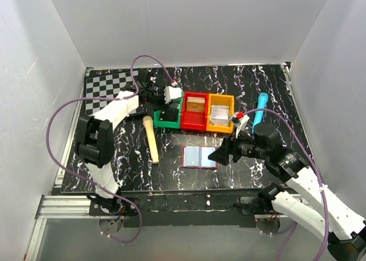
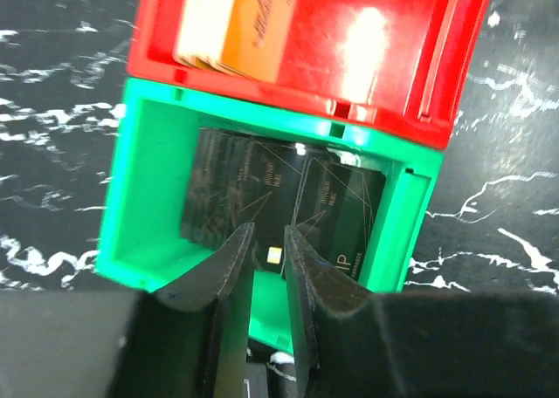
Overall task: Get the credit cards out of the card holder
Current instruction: Place the credit card in the storage box, then remove the credit card from the card holder.
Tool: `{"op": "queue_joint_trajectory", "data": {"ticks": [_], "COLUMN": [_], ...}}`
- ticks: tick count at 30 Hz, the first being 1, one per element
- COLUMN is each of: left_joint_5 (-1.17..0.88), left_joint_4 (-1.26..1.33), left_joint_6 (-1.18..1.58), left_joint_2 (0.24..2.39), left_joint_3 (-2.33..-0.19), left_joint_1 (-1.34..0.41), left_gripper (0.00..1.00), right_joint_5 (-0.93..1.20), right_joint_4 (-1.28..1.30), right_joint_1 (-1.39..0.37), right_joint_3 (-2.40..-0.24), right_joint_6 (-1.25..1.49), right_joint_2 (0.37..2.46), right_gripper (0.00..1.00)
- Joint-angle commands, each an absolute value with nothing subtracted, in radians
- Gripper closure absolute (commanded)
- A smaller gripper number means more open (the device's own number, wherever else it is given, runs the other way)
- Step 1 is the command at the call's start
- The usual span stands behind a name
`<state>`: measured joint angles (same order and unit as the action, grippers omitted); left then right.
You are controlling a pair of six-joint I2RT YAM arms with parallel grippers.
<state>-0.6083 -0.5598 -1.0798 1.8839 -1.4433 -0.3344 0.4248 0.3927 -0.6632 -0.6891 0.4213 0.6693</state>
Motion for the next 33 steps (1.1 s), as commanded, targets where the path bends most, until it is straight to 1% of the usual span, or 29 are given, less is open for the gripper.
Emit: {"op": "queue_joint_trajectory", "data": {"ticks": [1,2,5,6,8,10,11,12,13,14,15,17,18,19,20,23,26,30,31,33], "left_joint_5": [-0.542,-0.537,-0.493,-0.444,-0.263,-0.107,-0.063,-0.067,-0.143,-0.211,-0.323,-0.582,-0.656,-0.634,-0.591,-0.322,-0.071,0.032,0.0,-0.171], "left_joint_4": [-0.434,-0.434,-0.401,-0.343,-0.299,-0.36,-0.409,-0.475,-0.53,-0.506,-0.461,-0.25,-0.159,-0.115,-0.124,-0.221,-0.372,-0.443,-0.398,-0.225], "left_joint_6": [-0.84,-0.792,-0.619,-0.533,-0.265,-0.015,0.088,0.147,0.182,0.249,0.309,0.461,0.527,0.585,0.606,0.589,0.681,0.88,0.874,0.851], "left_joint_2": [1.66,1.629,1.539,1.508,1.459,1.442,1.442,1.451,1.457,1.445,1.419,1.353,1.324,1.292,1.272,1.221,1.218,1.191,1.165,1.073], "left_joint_3": [-1.385,-1.367,-1.275,-1.235,-1.207,-1.233,-1.252,-1.273,-1.287,-1.246,-1.191,-1.016,-0.95,-0.904,-0.89,-0.899,-0.928,-0.89,-0.858,-0.745], "left_joint_1": [-0.38,-0.387,-0.408,-0.419,-0.433,-0.434,-0.433,-0.431,-0.417,-0.401,-0.376,-0.338,-0.337,-0.354,-0.391,-0.579,-0.667,-0.667,-0.661,-0.653], "left_gripper": [0.6,0.02,0.02,0.02,0.02,0.02,0.02,0.02,0.02,0.02,0.02,0.02,0.02,0.02,0.02,0.02,0.02,0.02,0.02,0.02], "right_joint_5": [0.413,0.404,0.365,0.344,0.289,0.201,0.146,0.088,0.033,0.005,-0.061,-0.113,-0.138,-0.147,-0.155,-0.164,-0.158,-0.135,-0.132,-0.121], "right_joint_4": [0.362,0.37,0.405,0.422,0.468,0.529,0.563,0.592,0.618,0.642,0.658,0.67,0.673,0.672,0.676,0.641,0.597,0.56,0.549,0.522], "right_joint_1": [-0.669,-0.669,-0.669,-0.669,-0.669,-0.667,-0.669,-0.669,-0.669,-0.669,-0.667,-0.667,-0.666,-0.663,-0.658,-0.647,-0.641,-0.632,-0.629,-0.617], "right_joint_3": [-0.709,-0.71,-0.718,-0.725,-0.742,-0.765,-0.77,-0.773,-0.773,-0.77,-0.764,-0.736,-0.723,-0.71,-0.703,-0.672,-0.65,-0.652,-0.647,-0.64], "right_joint_6": [0.426,0.428,0.434,0.437,0.443,0.468,0.483,0.504,0.524,0.543,0.564,0.604,0.624,0.632,0.646,0.675,0.687,0.689,0.689,0.689], "right_joint_2": [0.68,0.686,0.707,0.721,0.753,0.785,0.798,0.808,0.813,0.815,0.813,0.804,0.807,0.814,0.827,0.876,0.942,1.049,1.066,1.092], "right_gripper": [0.27,0.27,0.26,0.26,0.26,0.25,0.25,0.25,0.25,0.24,0.24,0.24,0.24,0.24,0.24,0.27,0.29,0.32,0.33,0.36]}}
